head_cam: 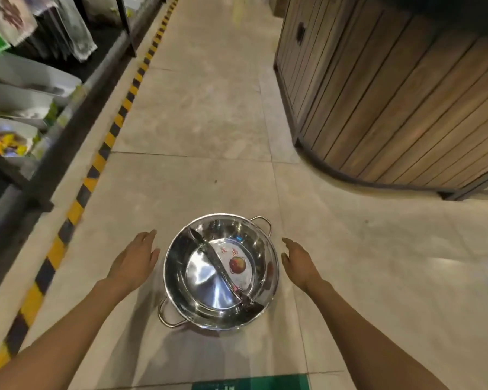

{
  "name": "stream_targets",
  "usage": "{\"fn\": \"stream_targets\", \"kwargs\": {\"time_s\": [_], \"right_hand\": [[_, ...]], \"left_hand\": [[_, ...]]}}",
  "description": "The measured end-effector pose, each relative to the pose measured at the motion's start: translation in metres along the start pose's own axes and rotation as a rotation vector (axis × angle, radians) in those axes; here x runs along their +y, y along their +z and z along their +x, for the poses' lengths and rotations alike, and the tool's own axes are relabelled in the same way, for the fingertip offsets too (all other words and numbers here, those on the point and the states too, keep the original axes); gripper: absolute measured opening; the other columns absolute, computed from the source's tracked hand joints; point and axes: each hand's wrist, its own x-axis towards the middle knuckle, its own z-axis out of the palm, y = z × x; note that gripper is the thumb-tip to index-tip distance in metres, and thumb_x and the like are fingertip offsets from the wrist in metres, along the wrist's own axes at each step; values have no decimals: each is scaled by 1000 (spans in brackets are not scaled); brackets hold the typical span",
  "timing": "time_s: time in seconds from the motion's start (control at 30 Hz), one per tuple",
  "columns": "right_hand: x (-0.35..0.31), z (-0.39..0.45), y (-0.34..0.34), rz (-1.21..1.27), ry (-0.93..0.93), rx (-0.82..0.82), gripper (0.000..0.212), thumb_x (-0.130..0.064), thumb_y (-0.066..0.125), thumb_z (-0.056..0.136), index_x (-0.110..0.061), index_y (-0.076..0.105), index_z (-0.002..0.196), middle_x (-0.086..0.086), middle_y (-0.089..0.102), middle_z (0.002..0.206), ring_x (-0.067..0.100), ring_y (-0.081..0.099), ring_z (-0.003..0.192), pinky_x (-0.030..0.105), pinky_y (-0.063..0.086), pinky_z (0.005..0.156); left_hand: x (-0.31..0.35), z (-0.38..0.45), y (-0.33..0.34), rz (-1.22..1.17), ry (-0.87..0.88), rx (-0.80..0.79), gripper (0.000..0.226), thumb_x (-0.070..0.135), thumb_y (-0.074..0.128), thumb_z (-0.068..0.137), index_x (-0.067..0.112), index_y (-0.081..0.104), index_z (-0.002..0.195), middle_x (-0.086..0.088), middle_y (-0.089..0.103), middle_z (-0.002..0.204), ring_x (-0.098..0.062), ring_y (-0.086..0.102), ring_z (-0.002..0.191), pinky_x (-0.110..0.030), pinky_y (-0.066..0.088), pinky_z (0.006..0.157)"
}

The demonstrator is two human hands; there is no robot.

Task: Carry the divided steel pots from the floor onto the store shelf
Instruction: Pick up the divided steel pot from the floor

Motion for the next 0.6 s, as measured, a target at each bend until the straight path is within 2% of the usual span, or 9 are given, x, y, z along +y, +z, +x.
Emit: {"fn": "stream_targets", "kwargs": {"time_s": [0.1,0.17,0.23,0.43,0.53,0.6], "right_hand": [[34,38,65,45,-8,12,33,-11,43,93,-8,48,125,18,56,124,33,53,115,34,43,94],[53,60,98,32,-28,14,40,-6,43,90,-6,43,130,19,52,124,34,50,115,36,44,97],[68,68,119,8,-27,22,49,-4,47,89,-3,36,136,21,45,130,36,47,117,40,42,102],[77,70,126,141,13,-33,57,-27,38,99,-21,10,147,19,57,116,31,59,100,42,49,94],[84,70,123,88,-23,-97,72,-30,45,96,-21,-3,149,19,59,118,31,60,101,40,49,95],[89,71,120,89,-57,-144,81,-33,50,93,-22,-9,148,16,59,124,30,61,104,38,48,96]], "left_hand": [[-22,34,73,-34,-16,-31,55,23,37,95,9,16,144,-17,27,150,-33,35,134,-44,35,110],[-34,54,111,-61,-17,-51,58,24,37,95,10,11,145,-18,25,150,-34,34,134,-45,35,110],[-41,64,136,-98,-12,-60,60,23,40,95,10,10,145,-21,31,145,-36,38,130,-46,37,107],[-47,71,146,-193,-26,-99,59,18,41,92,16,12,143,-24,44,130,-37,48,114,-46,43,100],[-47,76,147,-159,7,-98,75,6,53,82,11,10,144,-27,47,116,-37,53,98,-42,46,86],[-46,78,147,-144,-2,-102,78,-2,52,79,9,11,144,-27,46,114,-37,50,97,-38,42,81]]}}
